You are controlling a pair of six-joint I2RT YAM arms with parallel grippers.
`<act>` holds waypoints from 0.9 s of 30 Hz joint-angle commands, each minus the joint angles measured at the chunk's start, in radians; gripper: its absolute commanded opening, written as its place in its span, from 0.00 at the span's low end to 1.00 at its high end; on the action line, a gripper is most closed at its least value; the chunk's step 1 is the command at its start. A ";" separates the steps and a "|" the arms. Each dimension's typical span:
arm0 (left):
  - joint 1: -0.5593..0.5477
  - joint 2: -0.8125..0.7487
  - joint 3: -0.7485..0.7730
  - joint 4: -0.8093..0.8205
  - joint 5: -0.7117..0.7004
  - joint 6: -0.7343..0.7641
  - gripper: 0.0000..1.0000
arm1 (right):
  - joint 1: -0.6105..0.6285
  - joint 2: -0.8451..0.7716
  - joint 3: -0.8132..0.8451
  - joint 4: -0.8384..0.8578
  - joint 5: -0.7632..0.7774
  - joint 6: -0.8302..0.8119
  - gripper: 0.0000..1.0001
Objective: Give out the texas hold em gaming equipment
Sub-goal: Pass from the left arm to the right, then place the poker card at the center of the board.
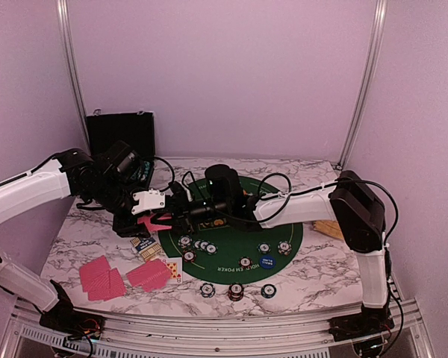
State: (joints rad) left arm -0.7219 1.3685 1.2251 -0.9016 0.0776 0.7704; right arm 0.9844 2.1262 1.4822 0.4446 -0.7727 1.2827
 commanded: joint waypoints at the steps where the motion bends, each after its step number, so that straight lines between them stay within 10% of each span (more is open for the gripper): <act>1: -0.004 0.005 -0.017 0.001 -0.005 -0.005 0.69 | 0.000 -0.001 0.017 -0.018 0.015 -0.019 0.08; 7: -0.002 -0.020 -0.041 0.008 -0.028 -0.015 0.98 | -0.003 -0.006 0.007 -0.031 0.020 -0.032 0.00; 27: 0.171 -0.080 -0.085 0.001 0.004 0.004 0.99 | -0.003 0.044 0.073 -0.227 0.035 -0.166 0.00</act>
State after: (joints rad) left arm -0.5968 1.3056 1.1542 -0.8906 0.0517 0.7692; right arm 0.9825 2.1368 1.4963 0.2802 -0.7498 1.1683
